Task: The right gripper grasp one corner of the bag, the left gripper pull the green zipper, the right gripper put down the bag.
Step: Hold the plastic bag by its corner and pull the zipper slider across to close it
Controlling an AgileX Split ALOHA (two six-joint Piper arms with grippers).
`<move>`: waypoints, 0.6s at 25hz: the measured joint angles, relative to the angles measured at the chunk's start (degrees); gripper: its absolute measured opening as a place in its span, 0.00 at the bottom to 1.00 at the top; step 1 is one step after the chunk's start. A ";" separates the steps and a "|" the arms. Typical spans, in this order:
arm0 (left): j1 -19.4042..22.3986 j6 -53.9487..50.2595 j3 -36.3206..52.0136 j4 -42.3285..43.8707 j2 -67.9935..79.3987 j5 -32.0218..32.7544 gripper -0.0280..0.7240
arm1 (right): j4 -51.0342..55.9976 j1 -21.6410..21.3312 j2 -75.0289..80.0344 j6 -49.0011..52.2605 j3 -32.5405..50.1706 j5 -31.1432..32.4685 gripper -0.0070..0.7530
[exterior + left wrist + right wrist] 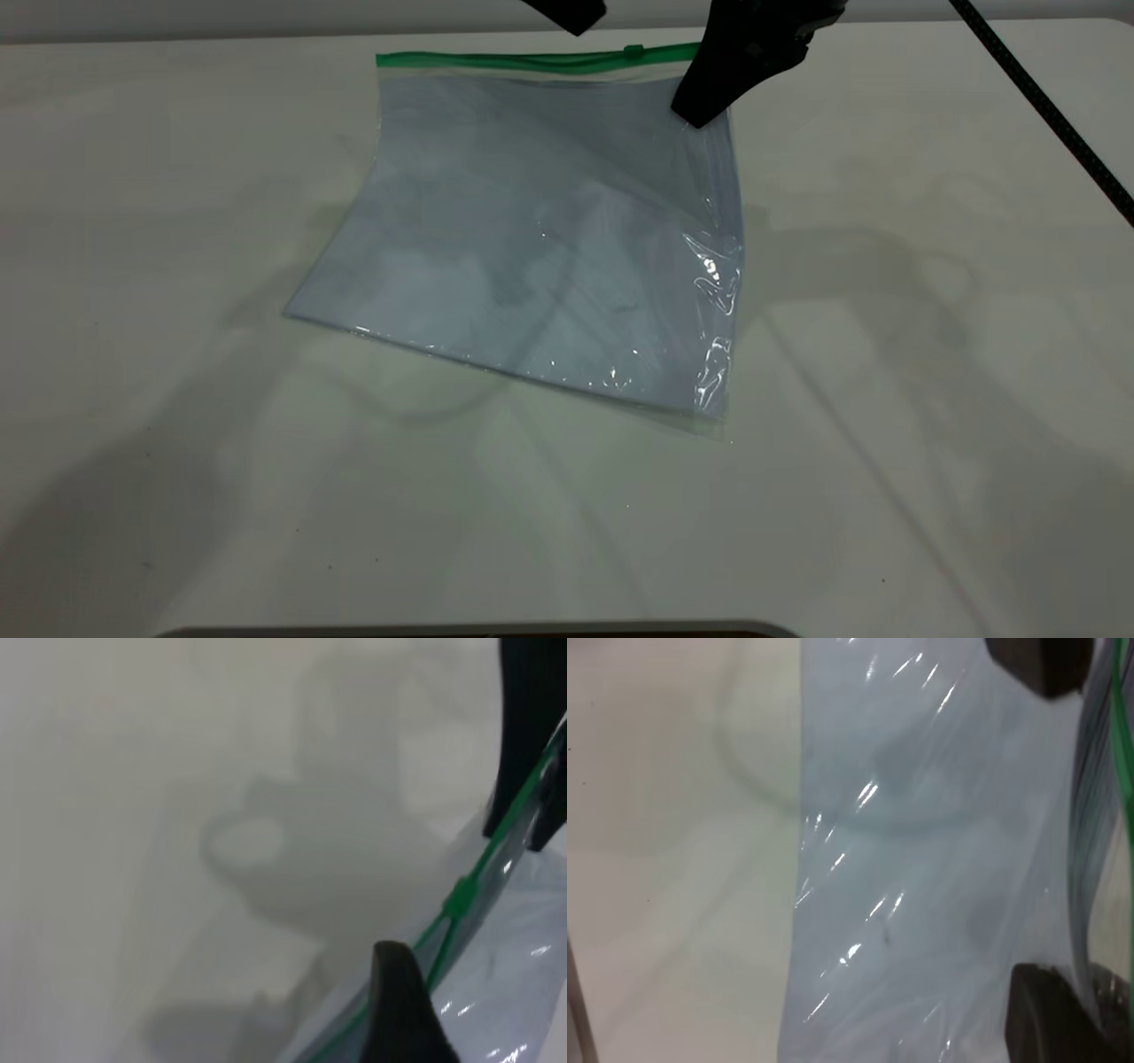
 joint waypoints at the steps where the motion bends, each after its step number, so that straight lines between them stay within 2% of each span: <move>1: 0.00 0.90 -0.13 -0.11 0.28 0.34 0.72 | 0.13 0.00 0.00 0.00 0.00 0.51 0.05; 15: -2.55 7.51 -0.43 -1.61 0.88 1.71 0.72 | 1.90 0.00 0.00 -1.26 0.00 4.00 0.05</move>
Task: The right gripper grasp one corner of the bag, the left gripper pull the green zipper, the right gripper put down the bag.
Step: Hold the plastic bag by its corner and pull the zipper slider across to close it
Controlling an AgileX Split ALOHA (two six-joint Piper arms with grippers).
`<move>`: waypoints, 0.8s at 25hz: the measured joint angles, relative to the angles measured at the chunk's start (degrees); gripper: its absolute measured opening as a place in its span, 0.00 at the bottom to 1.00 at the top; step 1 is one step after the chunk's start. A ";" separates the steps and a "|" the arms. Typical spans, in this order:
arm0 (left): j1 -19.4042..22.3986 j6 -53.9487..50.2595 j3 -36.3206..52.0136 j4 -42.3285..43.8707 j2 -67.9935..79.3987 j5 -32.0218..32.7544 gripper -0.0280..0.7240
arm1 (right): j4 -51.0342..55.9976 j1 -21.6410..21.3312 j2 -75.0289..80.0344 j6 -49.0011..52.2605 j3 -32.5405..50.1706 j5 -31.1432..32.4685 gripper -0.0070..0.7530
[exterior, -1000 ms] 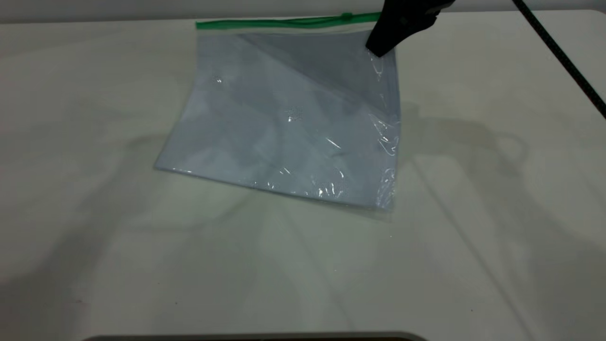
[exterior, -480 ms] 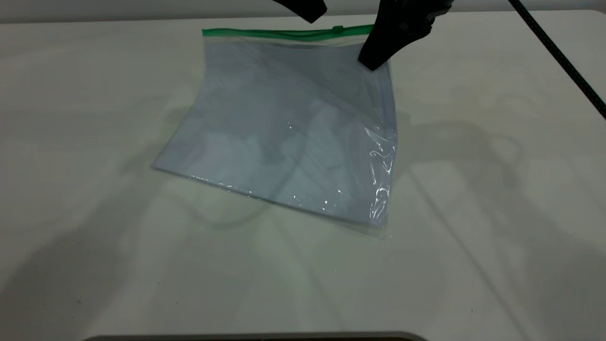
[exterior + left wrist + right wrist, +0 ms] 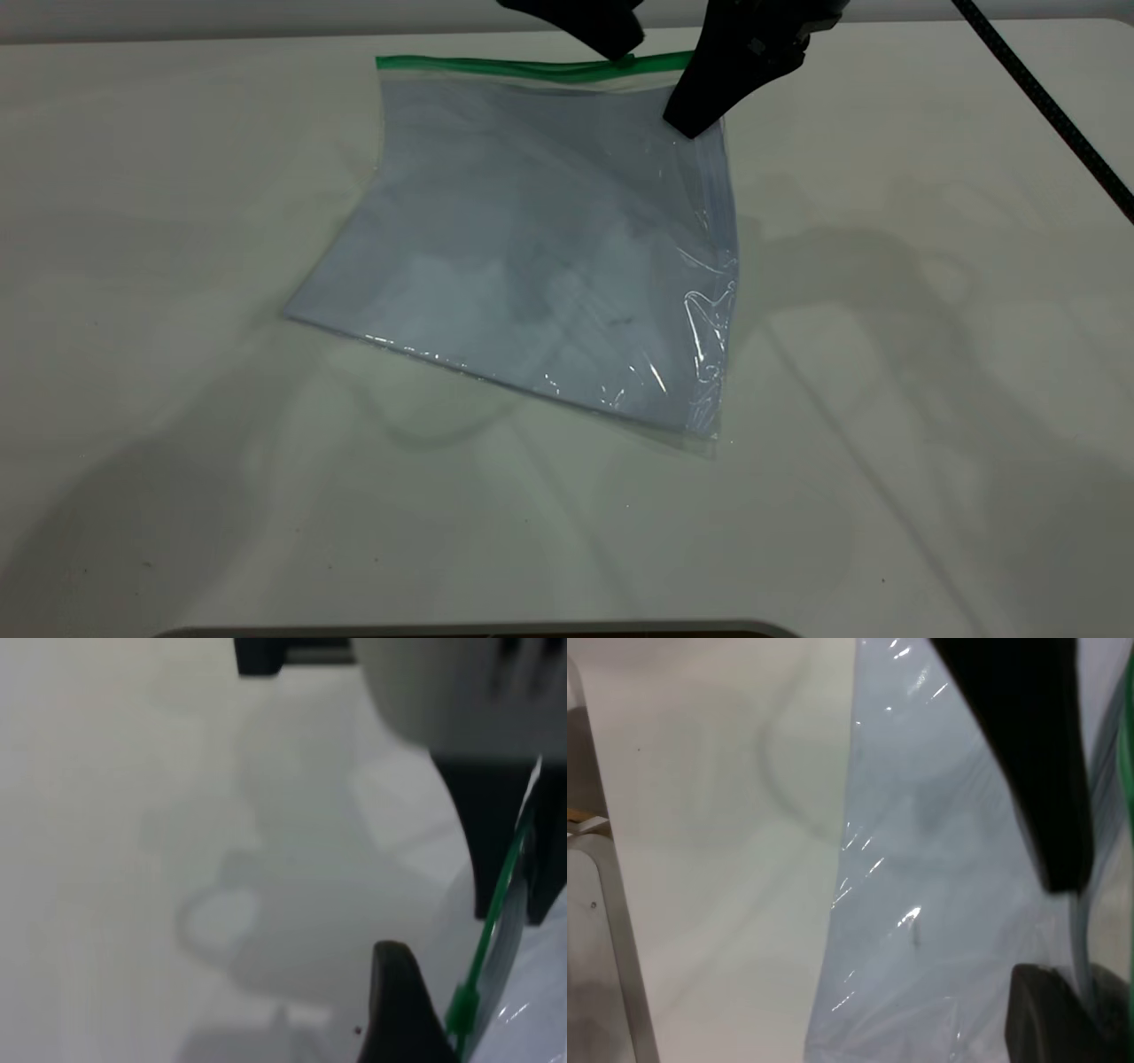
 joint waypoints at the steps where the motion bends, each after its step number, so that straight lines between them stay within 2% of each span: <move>1: -0.06 0.05 0.00 -0.20 0.03 0.00 0.72 | 0.13 0.00 0.00 -0.10 0.00 0.22 0.05; 14: -0.11 0.35 0.00 -0.51 2.77 -0.19 0.72 | 0.65 0.00 0.00 -0.34 0.00 0.71 0.05; 20: -0.11 0.39 0.00 -1.17 3.13 -0.26 0.61 | 0.65 0.00 0.00 -0.33 0.00 0.77 0.05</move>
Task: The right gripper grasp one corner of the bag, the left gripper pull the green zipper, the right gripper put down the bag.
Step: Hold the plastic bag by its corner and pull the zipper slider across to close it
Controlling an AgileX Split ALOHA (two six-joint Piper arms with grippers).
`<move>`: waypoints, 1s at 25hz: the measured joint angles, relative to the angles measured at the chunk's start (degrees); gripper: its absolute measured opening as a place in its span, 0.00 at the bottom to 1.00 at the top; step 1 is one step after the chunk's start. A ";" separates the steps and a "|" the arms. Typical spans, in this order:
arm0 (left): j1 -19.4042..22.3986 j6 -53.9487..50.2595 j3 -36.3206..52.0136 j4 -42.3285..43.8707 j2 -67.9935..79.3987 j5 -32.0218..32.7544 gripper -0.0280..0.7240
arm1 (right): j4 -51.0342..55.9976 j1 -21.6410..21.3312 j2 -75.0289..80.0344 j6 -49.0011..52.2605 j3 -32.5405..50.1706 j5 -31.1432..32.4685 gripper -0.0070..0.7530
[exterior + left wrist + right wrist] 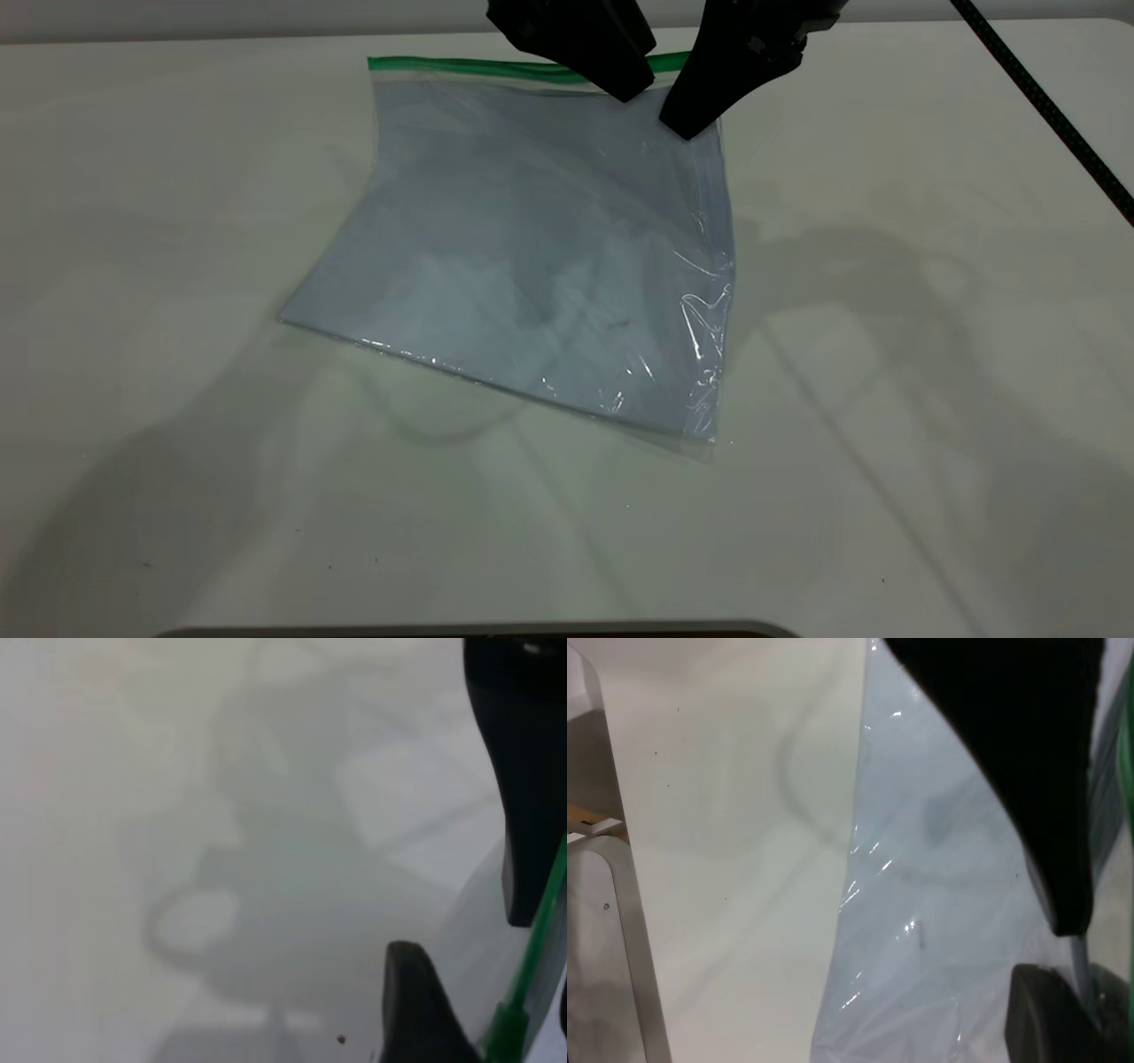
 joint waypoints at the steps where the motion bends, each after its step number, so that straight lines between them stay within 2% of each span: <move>1: 0.00 0.00 0.00 -0.14 0.11 0.00 0.59 | 0.00 0.00 0.00 0.00 0.00 0.00 0.05; 8: 0.00 0.00 -0.05 -0.92 0.82 0.00 0.42 | -0.40 0.00 0.00 0.00 0.00 -0.47 0.05; 16: 0.00 0.00 -0.05 -0.97 0.82 -0.33 0.18 | -0.47 -0.06 0.00 0.00 0.00 -1.23 0.05; 19: 0.00 0.00 -0.05 -0.97 0.82 -0.71 0.13 | -0.77 -0.06 0.00 0.00 0.00 -1.64 0.05; 25: -0.09 0.00 -0.05 -0.97 0.82 -1.05 0.12 | -1.19 -0.06 0.00 0.00 -0.01 -1.94 0.05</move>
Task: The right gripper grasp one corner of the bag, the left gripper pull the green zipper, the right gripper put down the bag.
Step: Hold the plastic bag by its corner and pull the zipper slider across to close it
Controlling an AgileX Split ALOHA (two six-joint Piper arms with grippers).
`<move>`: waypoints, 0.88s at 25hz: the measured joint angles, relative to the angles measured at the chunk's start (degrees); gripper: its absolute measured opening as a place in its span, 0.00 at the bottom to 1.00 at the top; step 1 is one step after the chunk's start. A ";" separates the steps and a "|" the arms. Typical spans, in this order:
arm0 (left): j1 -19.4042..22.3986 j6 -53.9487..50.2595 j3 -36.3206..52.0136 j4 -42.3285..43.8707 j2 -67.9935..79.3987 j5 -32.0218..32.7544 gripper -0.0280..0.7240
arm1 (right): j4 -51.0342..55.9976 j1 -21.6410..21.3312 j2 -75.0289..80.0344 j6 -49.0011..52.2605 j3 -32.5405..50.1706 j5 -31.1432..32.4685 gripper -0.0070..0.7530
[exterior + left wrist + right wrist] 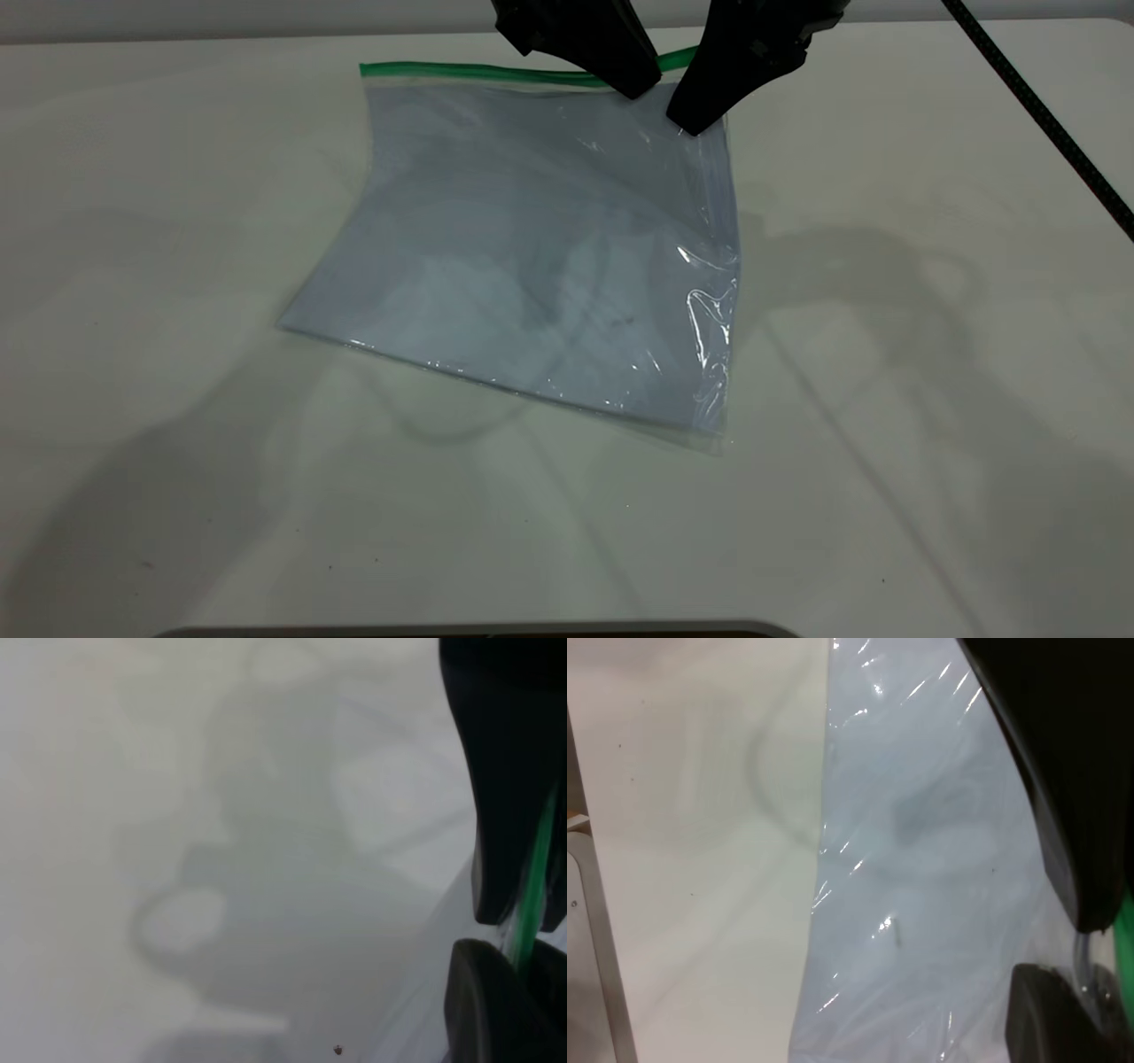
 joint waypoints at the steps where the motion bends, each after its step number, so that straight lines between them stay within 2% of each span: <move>1: 0.00 0.00 0.00 0.00 0.00 -0.08 0.12 | -0.06 0.00 0.00 0.00 0.00 -0.04 0.05; 14: 0.44 -0.19 -0.47 -0.62 -0.05 -2.65 0.12 | 0.11 -2.27 -2.25 -0.13 0.00 -0.23 0.05; 22: 2.37 -0.49 -0.47 -0.67 -0.05 -2.71 0.12 | 1.69 -2.77 -2.34 -0.56 -0.05 -0.74 0.05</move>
